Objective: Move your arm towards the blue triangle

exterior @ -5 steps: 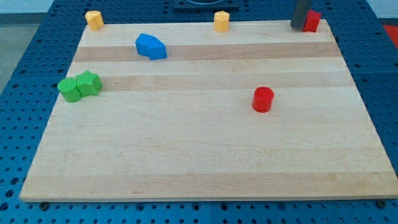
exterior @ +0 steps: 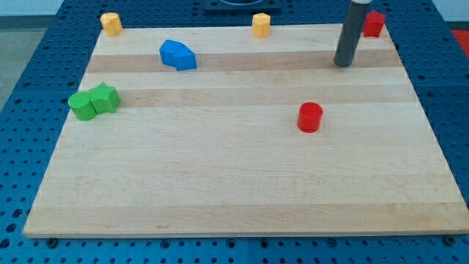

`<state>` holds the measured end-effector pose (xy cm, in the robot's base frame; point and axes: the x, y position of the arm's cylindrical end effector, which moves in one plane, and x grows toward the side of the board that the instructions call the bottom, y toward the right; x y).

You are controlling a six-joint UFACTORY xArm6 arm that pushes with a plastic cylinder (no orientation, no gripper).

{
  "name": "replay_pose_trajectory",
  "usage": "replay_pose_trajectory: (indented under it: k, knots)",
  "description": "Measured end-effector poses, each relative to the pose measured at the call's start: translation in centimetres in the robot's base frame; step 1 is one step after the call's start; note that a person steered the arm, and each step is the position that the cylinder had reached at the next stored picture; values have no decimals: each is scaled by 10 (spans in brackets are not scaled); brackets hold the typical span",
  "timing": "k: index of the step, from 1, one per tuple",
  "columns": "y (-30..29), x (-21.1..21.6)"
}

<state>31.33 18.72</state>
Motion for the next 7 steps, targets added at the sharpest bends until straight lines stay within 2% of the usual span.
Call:
replay_pose_trajectory:
  k: [4,7]
  knots:
    - [-12,12]
    - [-122,-2]
